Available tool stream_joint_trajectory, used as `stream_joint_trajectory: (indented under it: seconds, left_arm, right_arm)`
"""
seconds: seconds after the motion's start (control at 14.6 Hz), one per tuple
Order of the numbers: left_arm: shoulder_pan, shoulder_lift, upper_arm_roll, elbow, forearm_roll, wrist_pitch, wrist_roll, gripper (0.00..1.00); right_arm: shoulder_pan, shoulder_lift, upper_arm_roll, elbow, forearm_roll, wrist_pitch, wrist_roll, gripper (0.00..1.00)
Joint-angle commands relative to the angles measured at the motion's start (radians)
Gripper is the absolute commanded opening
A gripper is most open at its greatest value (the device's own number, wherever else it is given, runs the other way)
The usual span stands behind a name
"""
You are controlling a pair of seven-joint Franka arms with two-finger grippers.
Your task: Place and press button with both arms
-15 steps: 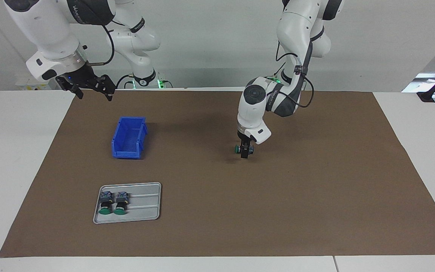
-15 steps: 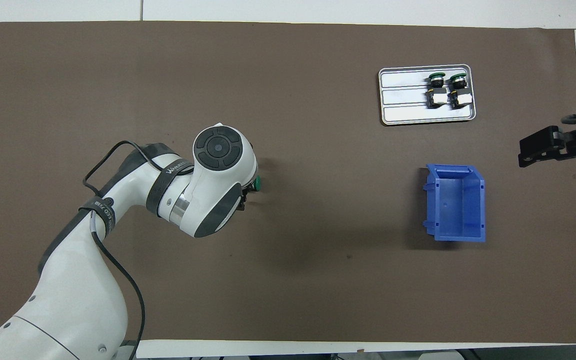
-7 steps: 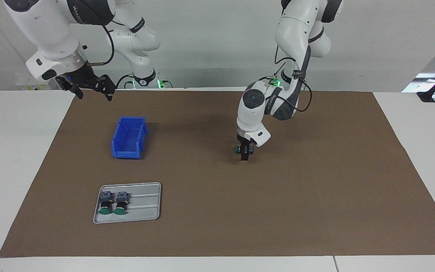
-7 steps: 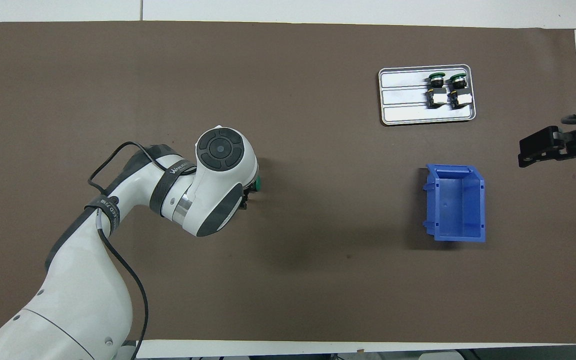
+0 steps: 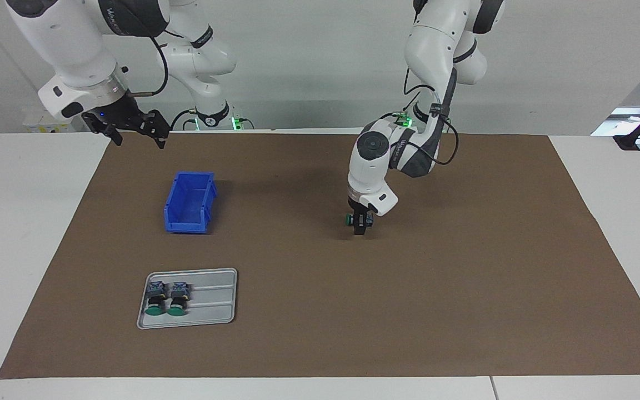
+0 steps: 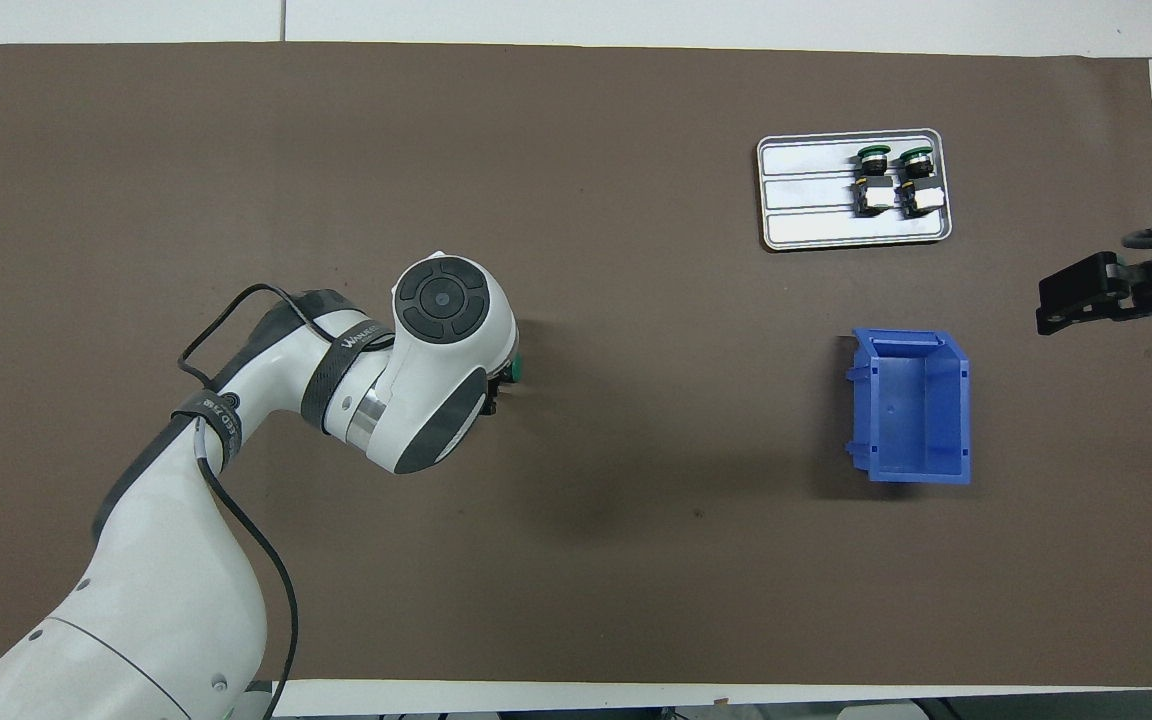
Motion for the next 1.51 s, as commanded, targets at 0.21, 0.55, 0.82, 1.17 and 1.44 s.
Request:
stream_joint_trajectory:
  seconds: [0.21, 0.55, 0.82, 1.17, 1.44]
  left_arm:
    - [-0.009, -0.005, 0.006, -0.013, -0.013, 0.030, -0.006, 0.50]
    - [-0.010, -0.005, 0.006, -0.007, -0.013, 0.024, 0.000, 0.30]
    - [-0.001, -0.027, 0.006, 0.007, -0.013, 0.014, 0.003, 0.20]
    - [0.034, -0.111, 0.004, -0.001, -0.013, -0.015, 0.011, 0.20]
    - [0.070, -0.140, 0.004, -0.010, -0.083, -0.015, 0.085, 0.20]
  right_arm:
    - [-0.004, -0.017, -0.001, -0.020, 0.000, 0.014, -0.019, 1.00]
    - [-0.004, -0.017, -0.001, -0.020, 0.000, 0.014, -0.019, 1.00]
    - [-0.004, -0.017, -0.001, -0.020, 0.000, 0.014, -0.019, 1.00]
    - [-0.004, -0.017, -0.001, -0.020, 0.000, 0.014, -0.019, 1.00]
    - [-0.004, -0.017, -0.001, -0.020, 0.000, 0.014, -0.019, 1.00]
